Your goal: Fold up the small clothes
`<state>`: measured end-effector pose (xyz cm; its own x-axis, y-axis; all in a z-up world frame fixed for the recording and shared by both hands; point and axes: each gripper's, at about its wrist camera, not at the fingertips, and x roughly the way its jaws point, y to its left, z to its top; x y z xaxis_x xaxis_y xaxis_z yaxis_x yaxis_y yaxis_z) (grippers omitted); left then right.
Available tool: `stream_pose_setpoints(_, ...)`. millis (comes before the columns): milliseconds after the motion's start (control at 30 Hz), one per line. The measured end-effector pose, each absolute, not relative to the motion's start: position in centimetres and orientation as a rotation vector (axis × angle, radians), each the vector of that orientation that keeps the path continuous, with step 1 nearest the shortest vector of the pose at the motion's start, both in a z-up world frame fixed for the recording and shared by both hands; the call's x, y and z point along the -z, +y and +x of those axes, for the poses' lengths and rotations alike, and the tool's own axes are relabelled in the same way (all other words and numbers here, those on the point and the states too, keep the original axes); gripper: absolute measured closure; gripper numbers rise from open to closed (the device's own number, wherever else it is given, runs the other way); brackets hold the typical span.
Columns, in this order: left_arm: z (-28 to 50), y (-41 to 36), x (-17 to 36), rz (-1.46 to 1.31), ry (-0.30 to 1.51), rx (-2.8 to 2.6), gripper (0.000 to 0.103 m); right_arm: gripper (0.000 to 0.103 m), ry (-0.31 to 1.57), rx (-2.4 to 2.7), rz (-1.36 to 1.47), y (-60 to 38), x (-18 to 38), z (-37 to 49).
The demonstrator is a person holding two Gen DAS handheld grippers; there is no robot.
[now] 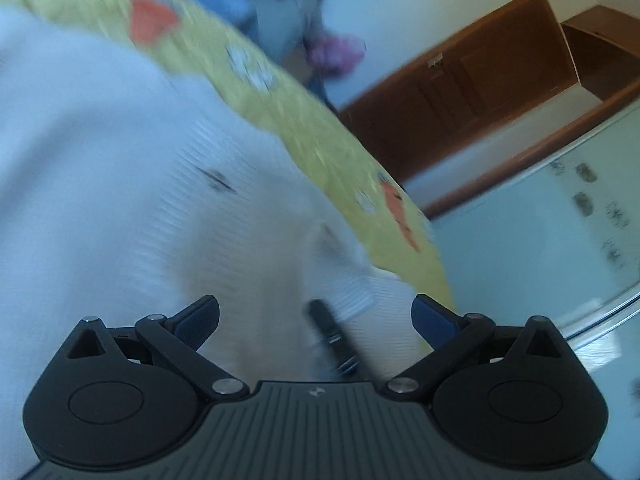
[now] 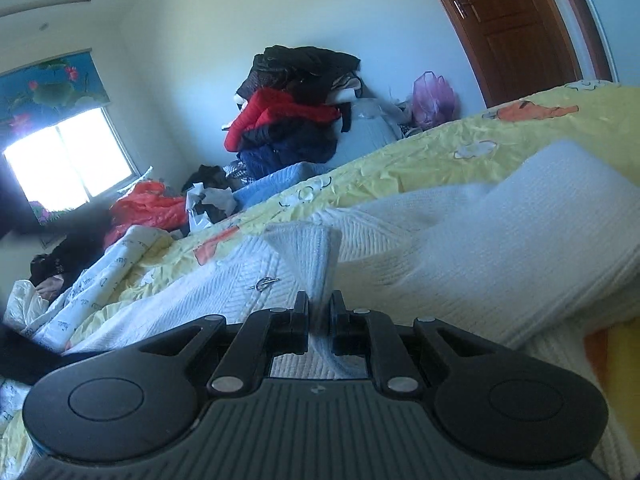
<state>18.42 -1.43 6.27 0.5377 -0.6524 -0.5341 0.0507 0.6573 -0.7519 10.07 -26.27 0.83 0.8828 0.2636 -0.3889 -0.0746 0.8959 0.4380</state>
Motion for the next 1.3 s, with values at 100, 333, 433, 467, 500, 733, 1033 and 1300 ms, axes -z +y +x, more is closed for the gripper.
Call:
stream_pose_setpoints(100,21.7,-3.9,-4.7,-0.764,1.011,0.443,0.000,0.089,0.455,-0.188,0.420,-26.2,-0.7,10.0)
stream_pose_setpoints(333,25.5,-7.9,-2.4,-0.607,1.188,0.404,0.053,0.079,0.476,-0.235,0.364,-25.2,-0.8,10.0)
stream_pose_setpoints(433,26.0,-8.0,-0.8,-0.594,1.250,0.390,0.073,0.071,0.503,-0.251,0.384,-25.5,-0.7,10.3)
stream_pose_setpoints(467,26.0,-7.9,-0.5,-0.605,1.248,0.387,0.073,0.071,0.513,-0.254,0.397,-25.6,-0.6,10.4)
stream_pose_setpoints(500,26.2,-7.8,-0.2,-0.622,1.247,0.388,0.073,0.069,0.517,-0.252,0.405,-25.7,-0.7,10.3)
stream_pose_setpoints(733,25.4,-7.1,0.1,-0.591,1.230,0.404,0.091,0.063,0.508,-0.231,0.400,-26.7,-1.8,5.9)
stream_pose_setpoints(1033,23.3,-9.7,-4.8,-0.168,1.024,0.371,0.093,0.056,0.570,-0.215,0.402,-27.0,-0.7,5.8)
stream_pose_setpoints(1300,23.8,-5.3,-7.6,-0.127,0.938,0.288,0.093,0.055,0.560,-0.207,0.429,-27.5,-0.3,5.8)
